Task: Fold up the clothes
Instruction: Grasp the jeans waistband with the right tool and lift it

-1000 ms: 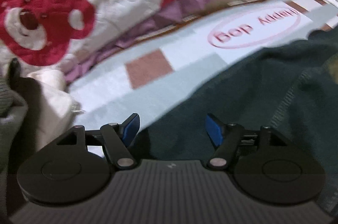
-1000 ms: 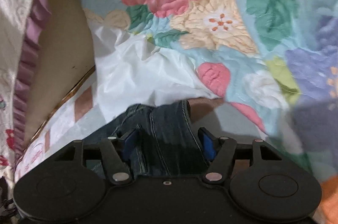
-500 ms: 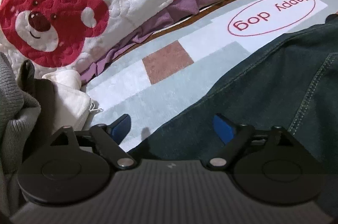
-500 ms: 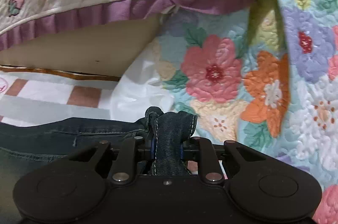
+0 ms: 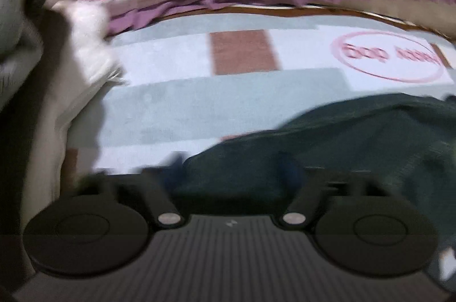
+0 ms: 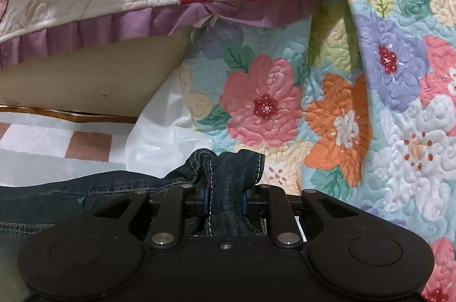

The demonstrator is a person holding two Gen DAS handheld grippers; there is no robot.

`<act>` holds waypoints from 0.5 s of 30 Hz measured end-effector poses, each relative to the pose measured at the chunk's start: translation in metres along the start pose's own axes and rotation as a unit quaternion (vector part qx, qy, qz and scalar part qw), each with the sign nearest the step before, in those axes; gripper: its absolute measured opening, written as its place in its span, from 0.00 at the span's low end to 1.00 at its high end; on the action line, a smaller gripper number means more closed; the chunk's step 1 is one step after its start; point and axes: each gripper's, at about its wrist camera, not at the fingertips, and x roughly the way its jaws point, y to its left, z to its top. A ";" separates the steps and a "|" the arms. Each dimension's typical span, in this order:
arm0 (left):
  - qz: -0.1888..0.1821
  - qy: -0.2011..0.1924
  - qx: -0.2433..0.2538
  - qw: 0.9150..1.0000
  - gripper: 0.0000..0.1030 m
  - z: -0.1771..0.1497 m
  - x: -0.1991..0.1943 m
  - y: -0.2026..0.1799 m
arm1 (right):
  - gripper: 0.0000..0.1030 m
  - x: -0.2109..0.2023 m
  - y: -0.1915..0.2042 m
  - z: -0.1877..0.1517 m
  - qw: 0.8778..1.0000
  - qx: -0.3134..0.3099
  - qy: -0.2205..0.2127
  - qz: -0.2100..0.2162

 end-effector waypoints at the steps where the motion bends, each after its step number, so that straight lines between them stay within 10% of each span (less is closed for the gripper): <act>1: 0.001 0.005 0.007 1.000 0.07 0.003 -0.004 -0.006 | 0.21 -0.004 0.000 0.000 1.000 0.001 -0.007 -0.002; 10: 0.102 -0.119 0.101 0.982 0.06 0.031 -0.052 -0.055 | 0.20 -0.017 -0.013 0.028 0.997 -0.002 -0.066 -0.042; 15: 0.109 -0.125 0.134 0.977 0.06 0.061 -0.033 -0.059 | 0.19 0.001 -0.021 0.056 0.996 -0.015 -0.070 -0.049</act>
